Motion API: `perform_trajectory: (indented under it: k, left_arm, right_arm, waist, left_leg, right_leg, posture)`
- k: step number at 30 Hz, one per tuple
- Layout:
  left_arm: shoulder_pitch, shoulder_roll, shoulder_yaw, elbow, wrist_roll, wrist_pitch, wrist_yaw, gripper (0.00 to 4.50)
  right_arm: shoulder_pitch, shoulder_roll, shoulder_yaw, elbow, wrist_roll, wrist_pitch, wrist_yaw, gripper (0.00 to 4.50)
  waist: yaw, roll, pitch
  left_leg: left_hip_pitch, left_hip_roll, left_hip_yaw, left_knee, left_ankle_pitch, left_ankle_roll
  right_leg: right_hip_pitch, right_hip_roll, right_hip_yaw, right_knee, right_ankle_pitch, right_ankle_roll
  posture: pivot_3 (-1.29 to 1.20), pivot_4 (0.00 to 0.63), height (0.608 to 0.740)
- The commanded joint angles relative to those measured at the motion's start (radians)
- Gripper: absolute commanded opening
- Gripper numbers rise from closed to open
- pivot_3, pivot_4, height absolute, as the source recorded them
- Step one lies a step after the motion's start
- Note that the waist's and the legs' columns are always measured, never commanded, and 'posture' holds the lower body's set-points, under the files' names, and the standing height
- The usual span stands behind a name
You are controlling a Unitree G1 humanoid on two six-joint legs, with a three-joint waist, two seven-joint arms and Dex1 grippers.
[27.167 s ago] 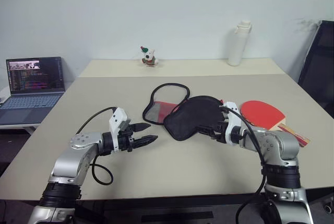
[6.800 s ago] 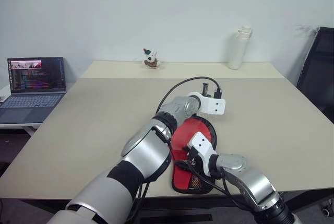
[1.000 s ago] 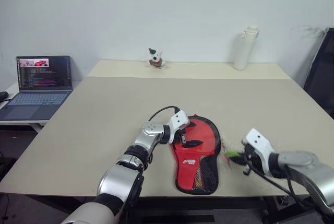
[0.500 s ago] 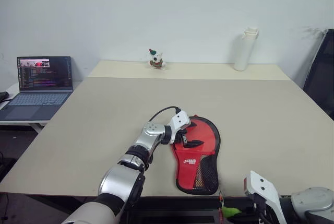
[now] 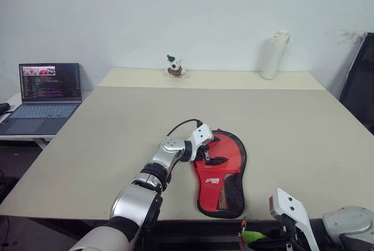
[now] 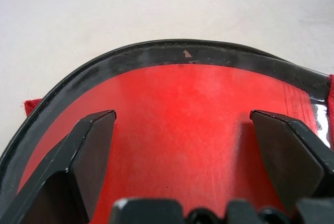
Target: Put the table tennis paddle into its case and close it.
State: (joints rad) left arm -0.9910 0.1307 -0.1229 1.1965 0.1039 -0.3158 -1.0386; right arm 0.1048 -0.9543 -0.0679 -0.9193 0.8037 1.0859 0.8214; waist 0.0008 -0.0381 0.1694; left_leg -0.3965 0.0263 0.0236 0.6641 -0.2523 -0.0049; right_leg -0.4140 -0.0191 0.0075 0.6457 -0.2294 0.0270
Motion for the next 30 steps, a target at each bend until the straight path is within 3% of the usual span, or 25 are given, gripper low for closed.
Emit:
perform_trajectory:
  k: [1,3,10,14,17,23,30]
  left_arm:
    - [0.012,-0.01,-0.026,0.017,0.023,0.001,-0.004,4.5]
    - [0.013,-0.015,-0.013,0.009,0.006,0.003,-0.009,4.5]
    - [0.015,0.011,0.073,-0.136,-0.124,0.035,-0.106,4.5]
    - [0.093,0.063,0.114,-0.401,-0.232,0.196,-0.144,4.5]
    - [0.22,0.129,0.114,-0.685,-0.298,0.381,-0.151,4.5]
    - [0.514,0.283,0.14,-1.164,-0.382,0.663,-0.069,4.5]
    - [0.634,0.326,0.184,-1.317,-0.395,0.699,0.077,4.5]
  right_arm:
    - [-0.074,-0.014,-0.036,0.029,0.01,-0.056,0.014,2.23]
    - [-0.128,-0.008,-0.06,0.074,0.027,-0.063,0.009,2.86]
    - [-0.29,0.102,-0.083,0.366,-0.067,-0.21,-0.041,2.86]
    - [-0.398,0.181,-0.014,0.586,-0.233,-0.428,-0.032,2.86]
    - [-0.523,0.257,-0.021,0.76,-0.264,-0.474,-0.061,2.86]
    - [-0.605,0.242,0.041,0.983,-0.332,-0.598,0.132,2.86]
    - [-0.69,0.211,0.102,1.202,-0.429,-0.716,0.304,2.86]
  waist:
    - [0.0,0.0,0.0]
    - [0.0,0.0,0.0]
    - [-0.001,-0.002,0.002]
    - [-0.01,-0.001,0.002]
    - [-0.025,0.001,0.003]
    - [-0.03,0.003,0.004]
    - [-0.018,0.003,0.004]
  left_leg:
    - [0.0,0.0,0.0,0.0,0.0,0.0]
    - [0.0,0.0,0.0,0.0,0.0,0.0]
    - [-0.002,0.0,0.001,0.0,0.0,0.0]
    - [-0.004,0.0,0.002,-0.001,0.0,0.0]
    - [-0.002,0.001,0.003,-0.002,0.0,0.0]
    - [-0.002,0.003,0.0,-0.002,0.0,0.0]
    - [-0.001,0.001,0.003,0.0,0.0,0.0]
  right_leg:
    - [0.0,0.0,0.0,0.0,0.0,0.0]
    - [0.0,0.0,0.0,0.0,0.0,0.0]
    - [-0.002,0.0,0.001,0.0,0.0,0.0]
    - [-0.006,0.001,0.004,0.001,0.001,0.0]
    - [-0.007,0.001,0.007,0.003,0.001,0.0]
    - [-0.007,0.002,0.008,0.002,0.003,-0.005]
    - [-0.006,0.0,0.008,0.002,0.003,0.0]
  posture:
    - [0.0,0.15,0.74]
    - [0.0,0.15,0.74]
    - [0.0,0.15,0.74]
    - [0.0,0.15,0.74]
    - [0.0,0.15,0.74]
    - [0.0,0.15,0.74]
    - [0.0,0.15,0.74]
